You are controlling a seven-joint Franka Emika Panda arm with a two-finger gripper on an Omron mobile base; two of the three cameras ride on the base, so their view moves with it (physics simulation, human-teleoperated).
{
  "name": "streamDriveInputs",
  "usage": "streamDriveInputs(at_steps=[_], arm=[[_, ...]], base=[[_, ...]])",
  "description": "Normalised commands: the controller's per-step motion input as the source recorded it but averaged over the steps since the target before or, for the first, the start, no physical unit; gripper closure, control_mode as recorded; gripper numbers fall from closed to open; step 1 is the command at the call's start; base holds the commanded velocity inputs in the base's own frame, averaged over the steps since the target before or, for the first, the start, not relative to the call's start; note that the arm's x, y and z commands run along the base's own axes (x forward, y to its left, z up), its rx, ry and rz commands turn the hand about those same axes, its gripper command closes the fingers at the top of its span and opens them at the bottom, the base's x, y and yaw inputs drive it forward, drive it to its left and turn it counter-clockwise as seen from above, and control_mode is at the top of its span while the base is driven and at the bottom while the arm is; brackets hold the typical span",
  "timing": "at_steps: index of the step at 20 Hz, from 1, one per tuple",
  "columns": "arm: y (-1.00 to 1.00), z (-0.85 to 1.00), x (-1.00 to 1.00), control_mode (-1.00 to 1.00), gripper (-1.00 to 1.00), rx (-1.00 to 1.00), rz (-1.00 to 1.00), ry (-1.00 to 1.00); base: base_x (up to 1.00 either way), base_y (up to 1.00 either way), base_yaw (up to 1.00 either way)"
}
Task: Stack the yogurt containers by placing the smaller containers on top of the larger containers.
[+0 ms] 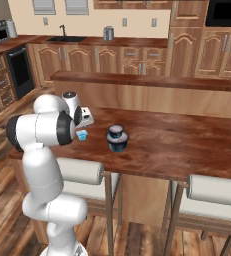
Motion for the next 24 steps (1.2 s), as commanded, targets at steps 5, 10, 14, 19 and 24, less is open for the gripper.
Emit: streamDriveInputs(at_steps=[5, 10, 14, 19, 24], arm=[[0.0, -0.01, 0.1, -1.0, -1.0, 0.03, 0.0, 0.0], [0.0, 0.0, 0.01, -1.0, -1.0, 0.0, 0.0, 0.02], [0.0, -0.05, 0.09, -1.0, -1.0, 0.0, 0.0, 0.05], [0.01, -0.12, 0.12, -1.0, -1.0, 0.0, 0.02, 0.05], [0.0, -0.14, 0.25, -1.0, -1.0, 0.0, 0.02, 0.02]], base=[[0.0, 0.0, 0.0], [0.0, 0.0, 0.0], [0.0, 0.0, 0.0], [0.0, 0.0, 0.0], [0.0, 0.0, 0.0]])
